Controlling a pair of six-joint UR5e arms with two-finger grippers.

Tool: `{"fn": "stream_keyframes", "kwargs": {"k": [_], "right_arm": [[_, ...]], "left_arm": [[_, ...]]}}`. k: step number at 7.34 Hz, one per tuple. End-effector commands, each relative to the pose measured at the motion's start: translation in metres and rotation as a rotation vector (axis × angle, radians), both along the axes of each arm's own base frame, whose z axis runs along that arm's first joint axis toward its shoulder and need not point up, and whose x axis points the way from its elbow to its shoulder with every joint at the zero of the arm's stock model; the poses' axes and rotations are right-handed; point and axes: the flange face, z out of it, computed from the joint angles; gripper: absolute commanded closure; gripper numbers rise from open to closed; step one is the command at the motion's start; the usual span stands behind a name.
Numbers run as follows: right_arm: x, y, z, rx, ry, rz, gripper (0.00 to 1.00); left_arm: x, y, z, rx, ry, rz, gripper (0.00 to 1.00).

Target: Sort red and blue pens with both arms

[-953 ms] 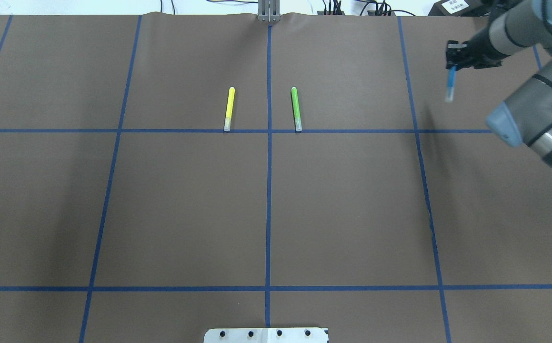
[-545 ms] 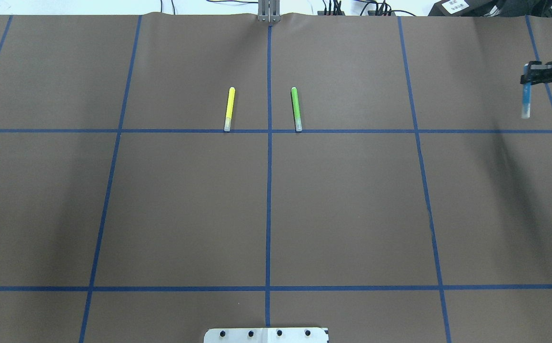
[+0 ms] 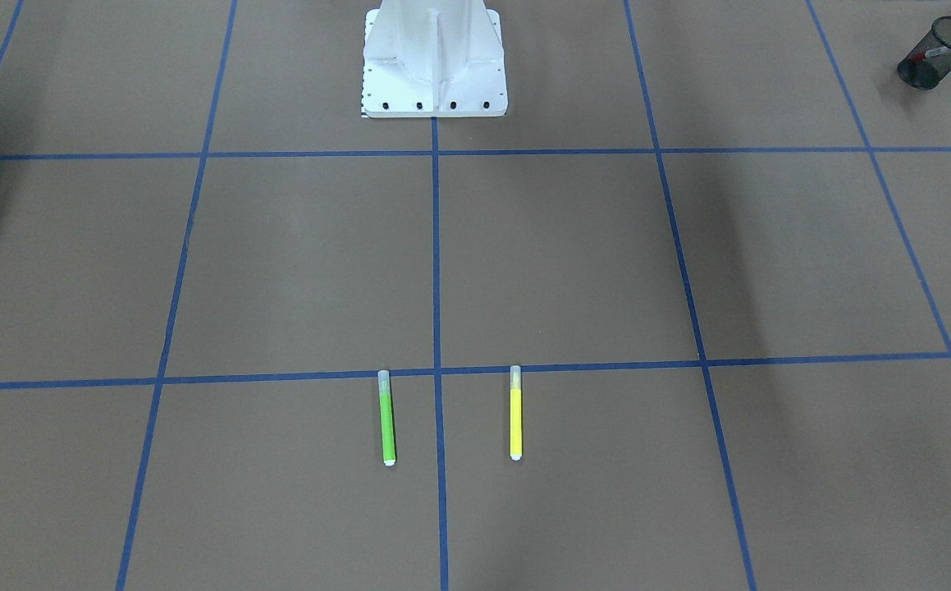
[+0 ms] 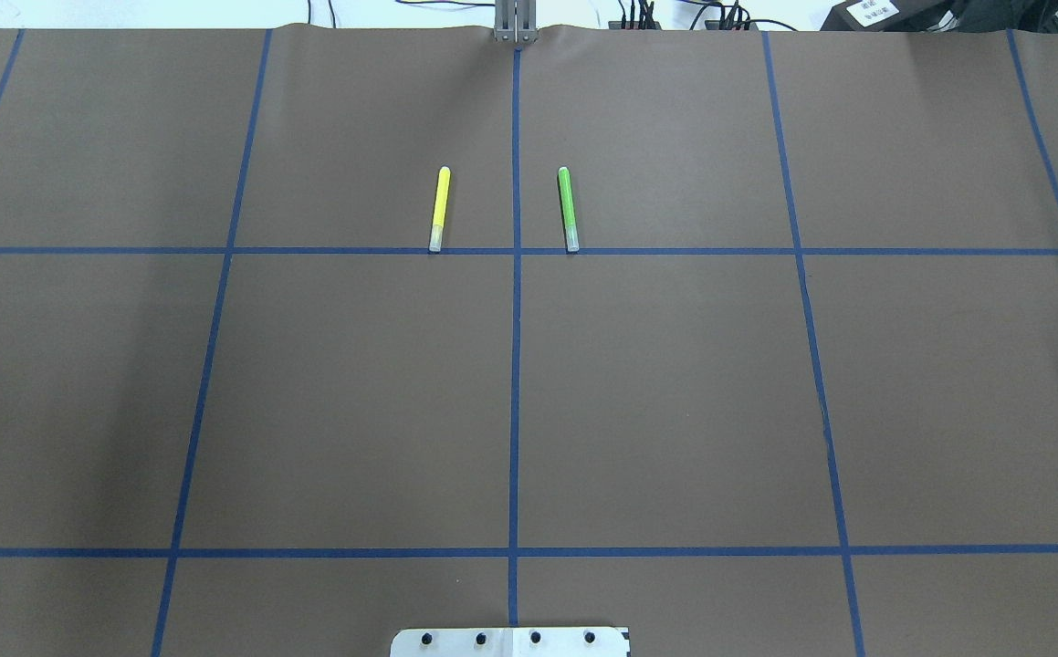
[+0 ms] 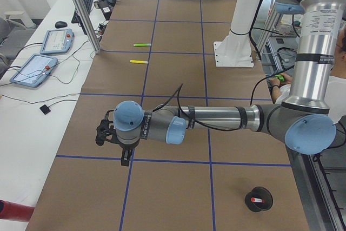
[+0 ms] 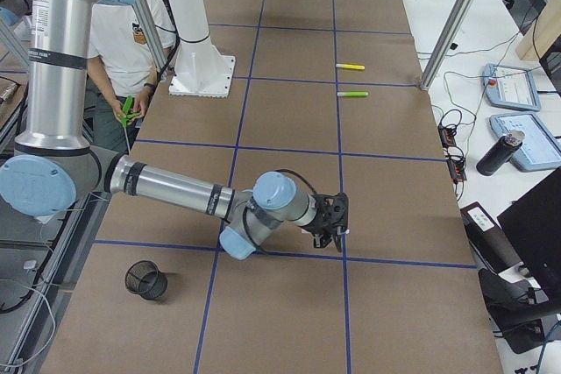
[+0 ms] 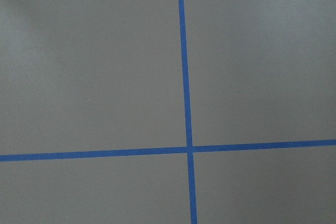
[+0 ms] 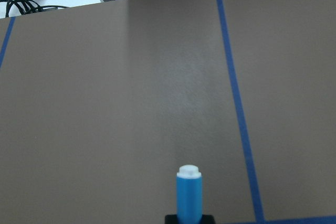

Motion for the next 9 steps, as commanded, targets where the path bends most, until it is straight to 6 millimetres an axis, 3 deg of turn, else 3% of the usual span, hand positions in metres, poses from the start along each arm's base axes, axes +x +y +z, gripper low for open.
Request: {"fn": "stream_keyframes", "kwargs": {"k": [1,3,6,9], "right_arm": [[0.041,0.133,0.032,0.053,-0.005,0.100,1.00],[0.055,0.223,0.040,0.061,0.000,0.180,1.00],[0.051,0.346,0.051,0.072,0.074,0.246,1.00],[0.034,0.414,0.060,0.095,0.132,0.339,1.00]], "left_arm": [[0.000,0.000,0.001,0.000,0.000,0.000,0.01],[0.000,0.000,0.001,0.000,0.000,0.000,0.01],[0.000,0.001,0.001,-0.002,0.000,0.000,0.01],[0.000,0.001,0.002,-0.003,0.000,0.000,0.01]]}}
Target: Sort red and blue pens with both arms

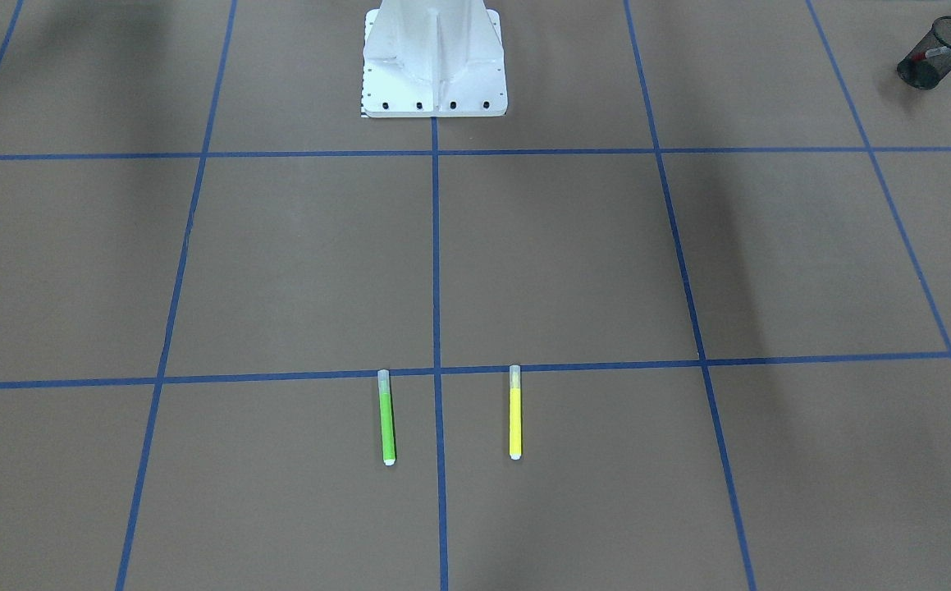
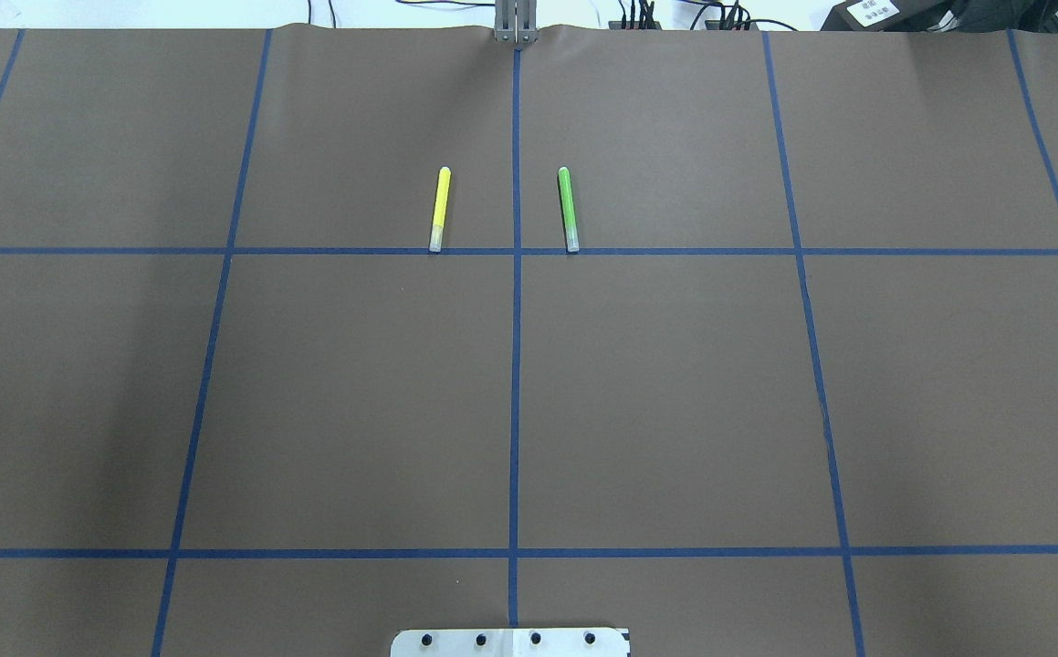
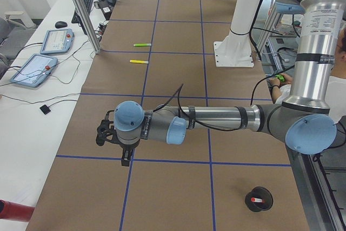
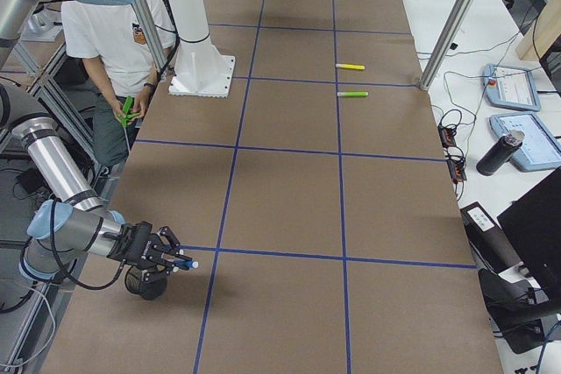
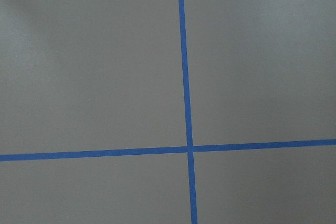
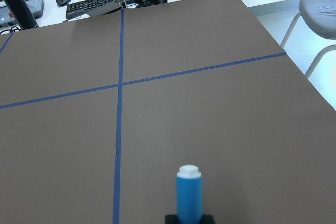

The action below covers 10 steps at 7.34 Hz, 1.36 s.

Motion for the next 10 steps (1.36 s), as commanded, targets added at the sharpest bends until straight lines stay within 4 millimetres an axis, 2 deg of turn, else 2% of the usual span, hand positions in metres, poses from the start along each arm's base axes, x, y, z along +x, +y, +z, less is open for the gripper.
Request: {"fn": "stream_keyframes", "kwargs": {"k": [1,3,4,6,9,10], "right_arm": [[-0.015,0.039,0.011,0.001,0.063,0.054,1.00],[-0.020,0.051,0.017,-0.033,0.055,0.104,1.00],[-0.023,0.056,0.018,-0.040,0.054,0.184,1.00],[-0.026,0.061,0.022,-0.050,0.048,0.199,1.00],[-0.042,0.080,0.029,-0.075,0.036,0.239,1.00],[-0.054,0.091,0.040,-0.081,0.071,0.246,1.00]], "left_arm": [[0.000,0.000,0.002,-0.004,0.000,0.000,0.01],[0.000,0.002,0.001,-0.003,0.000,0.000,0.01],[0.000,0.003,0.001,-0.003,0.000,0.000,0.01],[0.000,0.002,-0.002,0.002,0.000,0.000,0.01],[0.002,0.002,-0.004,0.004,0.022,0.005,0.01],[0.001,0.003,-0.003,0.003,0.022,0.003,0.01]]}}
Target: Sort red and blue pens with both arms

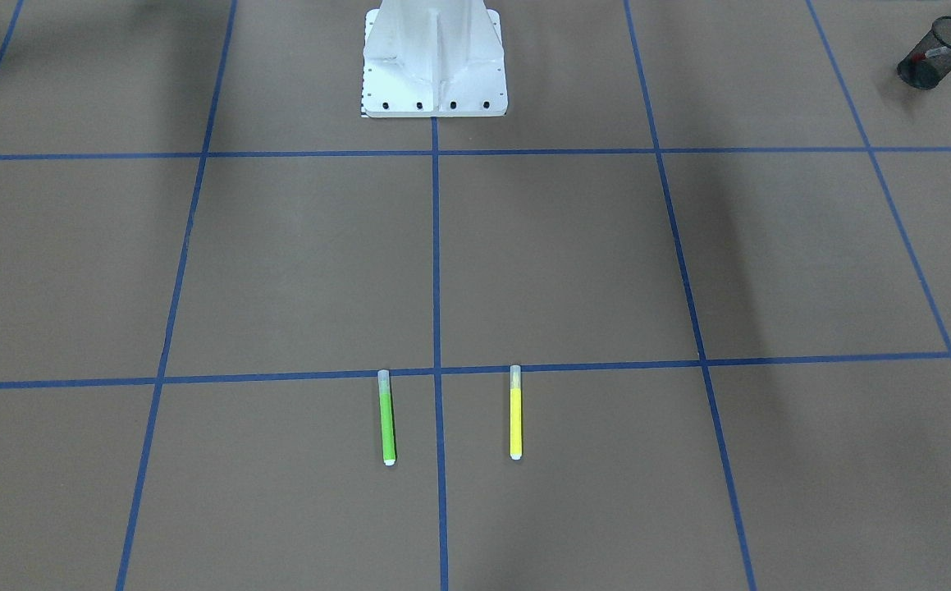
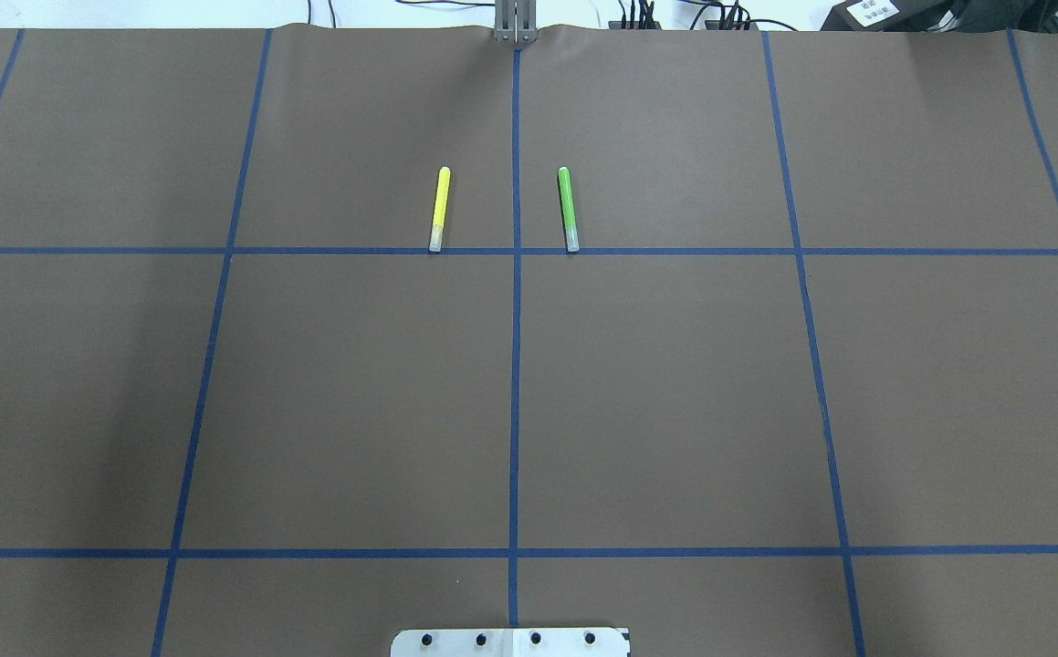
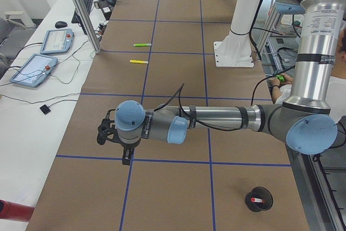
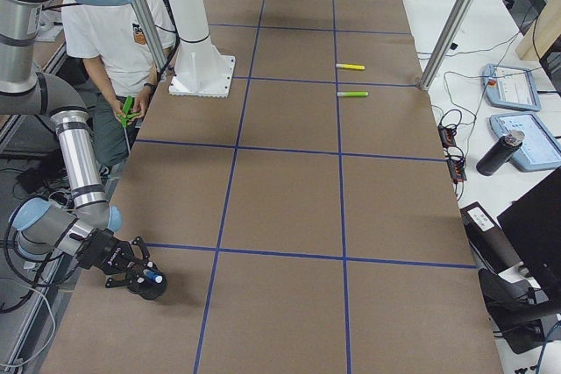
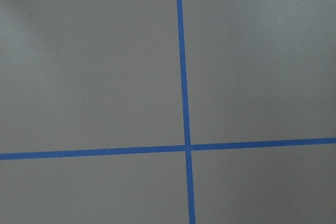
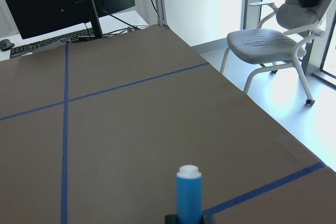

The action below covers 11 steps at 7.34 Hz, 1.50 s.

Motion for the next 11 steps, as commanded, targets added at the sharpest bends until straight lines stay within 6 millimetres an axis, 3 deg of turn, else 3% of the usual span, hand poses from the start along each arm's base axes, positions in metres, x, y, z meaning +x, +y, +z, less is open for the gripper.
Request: {"fn": "stream_keyframes", "kwargs": {"k": [1,6,7,8,10,11], "right_arm": [[-0.019,0.017,0.021,-0.022,0.047,-0.001,1.00],[-0.026,0.023,0.020,-0.025,0.036,0.002,1.00],[-0.026,0.023,0.020,-0.024,0.035,0.002,0.37],[-0.026,0.022,0.020,-0.020,0.033,0.001,0.00],[-0.016,0.006,0.009,0.039,0.016,-0.028,0.00],[0.011,-0.021,0.010,0.036,0.003,-0.044,0.00]], "left_arm": [[0.001,0.000,0.000,-0.001,0.006,0.002,0.01],[-0.001,0.004,-0.004,0.007,0.005,-0.003,0.01],[-0.001,0.004,-0.004,0.007,0.005,-0.003,0.01],[-0.001,0.004,-0.005,0.009,0.005,-0.003,0.01],[-0.001,0.005,-0.006,0.012,0.006,-0.003,0.01],[-0.001,0.005,-0.004,0.007,0.005,-0.003,0.01]]}}
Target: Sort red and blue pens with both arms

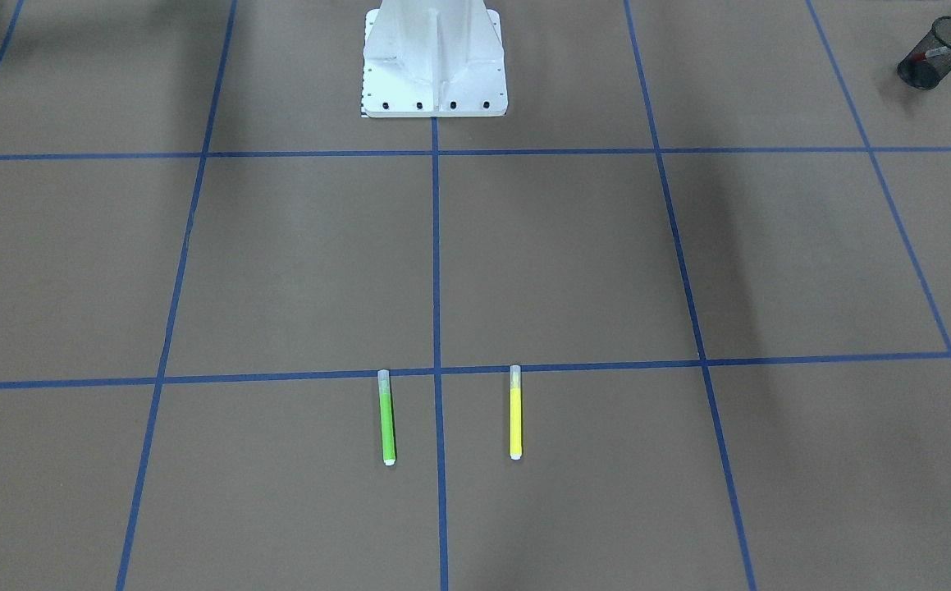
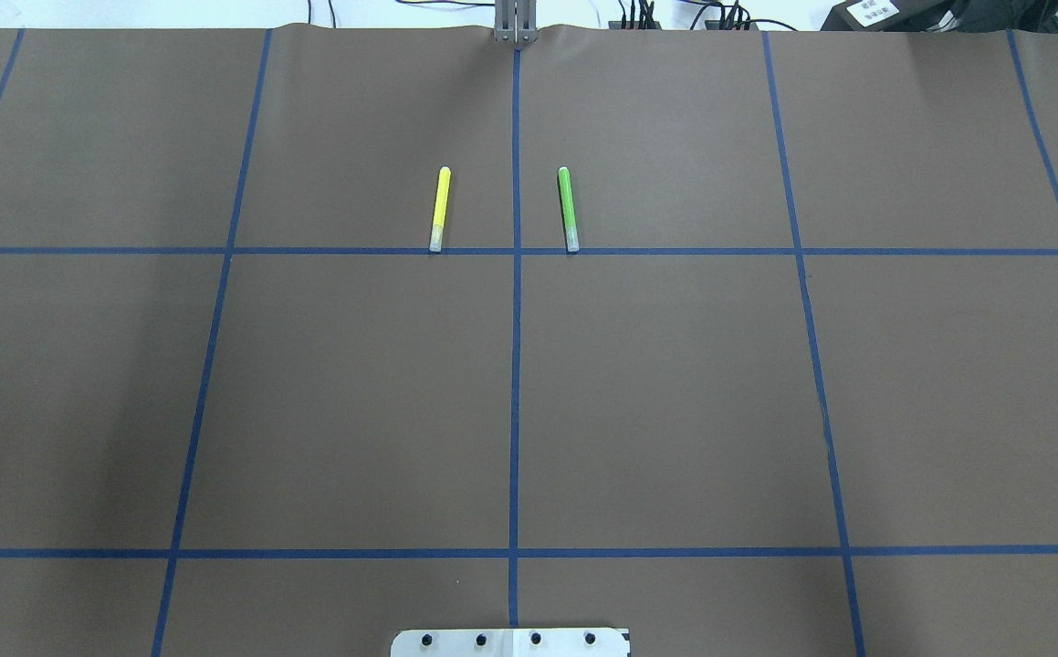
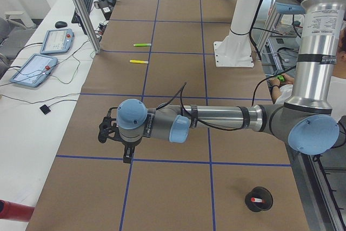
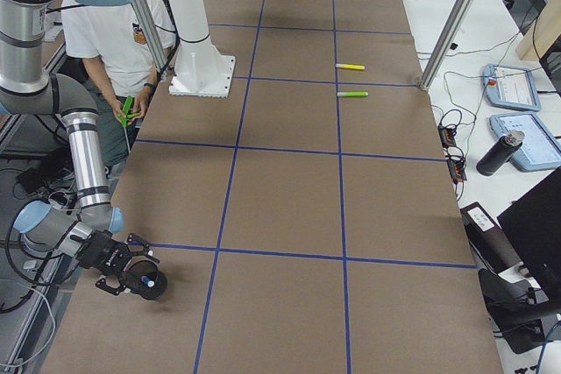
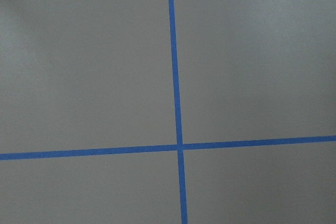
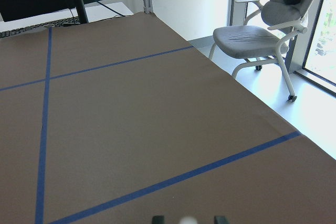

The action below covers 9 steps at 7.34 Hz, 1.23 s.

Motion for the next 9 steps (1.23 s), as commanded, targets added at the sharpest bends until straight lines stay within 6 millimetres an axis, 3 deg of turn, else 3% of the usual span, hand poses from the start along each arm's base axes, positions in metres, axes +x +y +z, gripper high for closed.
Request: {"fn": "stream_keyframes", "kwargs": {"k": [1,3,4,5,6,7,8,9], "right_arm": [[0.057,-0.062,0.006,-0.004,-0.030,-0.067,0.00],[0.114,-0.157,0.012,-0.045,-0.066,-0.204,0.00],[0.127,-0.211,0.008,-0.073,-0.086,-0.297,0.00],[0.125,-0.267,0.000,-0.108,-0.111,-0.416,0.00],[0.115,-0.335,-0.023,-0.129,-0.123,-0.532,0.00],[0.098,-0.403,-0.063,-0.164,-0.133,-0.627,0.00],[0.071,-0.442,-0.099,-0.211,-0.133,-0.709,0.00],[0.045,-0.462,-0.125,-0.240,-0.137,-0.776,0.00]], "left_arm": [[0.000,0.000,0.003,-0.006,0.000,0.000,0.01],[0.001,0.000,0.004,-0.009,0.000,0.001,0.01],[0.001,-0.002,0.001,-0.019,0.004,-0.010,0.01],[0.002,-0.006,-0.007,-0.026,0.008,-0.028,0.01],[0.009,-0.011,-0.010,-0.019,-0.002,-0.016,0.01],[0.022,-0.020,-0.015,-0.009,-0.010,0.009,0.01],[0.033,-0.026,-0.016,-0.002,-0.057,0.024,0.01],[0.050,-0.036,-0.021,0.009,-0.101,0.048,0.01]]}}
